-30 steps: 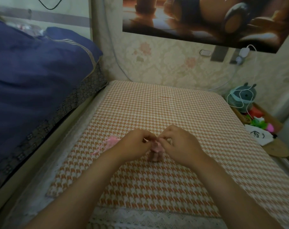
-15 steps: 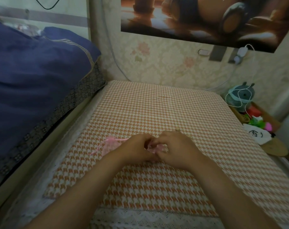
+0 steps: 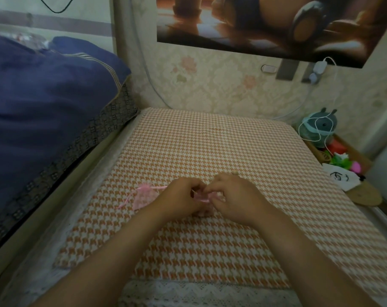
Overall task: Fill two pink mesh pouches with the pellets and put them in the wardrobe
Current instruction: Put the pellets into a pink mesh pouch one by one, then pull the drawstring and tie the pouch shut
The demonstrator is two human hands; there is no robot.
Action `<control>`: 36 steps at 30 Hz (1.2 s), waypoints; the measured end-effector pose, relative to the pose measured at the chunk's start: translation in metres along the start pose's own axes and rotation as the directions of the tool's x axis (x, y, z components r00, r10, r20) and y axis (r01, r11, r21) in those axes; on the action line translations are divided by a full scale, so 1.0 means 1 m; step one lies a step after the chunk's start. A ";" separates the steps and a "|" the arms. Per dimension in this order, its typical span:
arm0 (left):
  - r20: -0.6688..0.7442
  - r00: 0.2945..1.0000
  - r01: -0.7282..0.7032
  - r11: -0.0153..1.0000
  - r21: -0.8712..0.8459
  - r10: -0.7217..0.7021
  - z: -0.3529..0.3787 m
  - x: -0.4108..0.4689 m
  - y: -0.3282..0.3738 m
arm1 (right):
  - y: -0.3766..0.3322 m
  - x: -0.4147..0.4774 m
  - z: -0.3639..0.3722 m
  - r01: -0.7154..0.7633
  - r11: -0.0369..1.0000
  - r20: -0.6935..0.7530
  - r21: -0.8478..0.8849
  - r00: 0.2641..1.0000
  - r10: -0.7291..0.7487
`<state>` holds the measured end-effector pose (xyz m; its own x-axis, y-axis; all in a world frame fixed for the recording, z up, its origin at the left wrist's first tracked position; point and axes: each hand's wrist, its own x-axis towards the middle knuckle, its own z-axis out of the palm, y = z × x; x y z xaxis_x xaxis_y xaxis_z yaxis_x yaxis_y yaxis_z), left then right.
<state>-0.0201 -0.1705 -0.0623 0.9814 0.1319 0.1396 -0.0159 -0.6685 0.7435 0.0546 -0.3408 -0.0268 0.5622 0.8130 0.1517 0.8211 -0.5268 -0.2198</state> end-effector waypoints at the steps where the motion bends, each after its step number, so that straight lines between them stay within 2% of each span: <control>1: 0.007 1.000 0.007 1.000 -0.015 -0.007 0.000 -0.001 0.001 | -0.001 0.000 0.000 0.007 1.000 0.018 -0.030 1.000 -0.007; 7: -0.052 0.998 0.042 0.999 0.029 -0.040 0.003 -0.004 0.007 | -0.003 0.004 0.001 0.021 0.994 0.009 -0.103 1.000 -0.021; 9: -0.034 0.998 0.052 0.998 0.024 -0.051 0.002 -0.003 0.008 | -0.001 0.004 0.002 0.025 0.996 -0.013 -0.084 1.000 -0.026; 13: 0.008 0.996 0.085 0.996 -0.035 -0.085 0.002 -0.003 0.009 | 0.001 0.003 0.003 0.003 0.996 0.047 -0.085 0.999 0.001; 15: -0.024 0.995 0.099 0.995 -0.024 -0.099 0.002 -0.001 0.007 | 0.002 0.003 0.003 -0.019 1.000 0.022 -0.022 1.000 0.020; 18: -0.043 0.992 0.120 0.993 0.012 -0.119 -0.002 -0.001 0.004 | 0.007 0.002 0.004 -0.105 0.975 -0.024 0.196 0.993 0.112; 20: -0.022 0.994 0.104 0.994 0.017 -0.104 -0.004 -0.001 0.003 | 0.012 0.001 0.006 -0.167 0.951 0.024 0.259 0.986 0.166; 23: 0.021 0.997 0.071 0.997 0.004 -0.071 -0.010 -0.003 0.001 | 0.015 0.002 0.009 -0.198 0.928 0.130 0.317 0.978 0.165; 27: 0.064 0.994 0.077 0.993 0.089 -0.083 -0.020 -0.009 -0.005 | 0.014 0.001 0.008 -0.215 0.917 0.132 0.337 0.975 0.180; 32: 0.012 0.987 0.158 0.979 0.130 -0.161 -0.032 -0.015 -0.004 | 0.019 -0.001 0.007 -0.285 0.903 0.086 0.321 0.958 0.272; 36: -0.046 0.973 0.230 0.972 0.047 -0.228 -0.038 -0.018 -0.006 | 0.025 -0.004 0.004 -0.349 0.839 0.122 0.419 0.937 0.329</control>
<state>-0.0445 -0.1412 -0.0444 0.9494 0.3140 -0.0039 0.2192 -0.6537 0.7244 0.0729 -0.3559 -0.0371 0.7842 0.6186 -0.0481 0.4510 -0.6215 -0.6406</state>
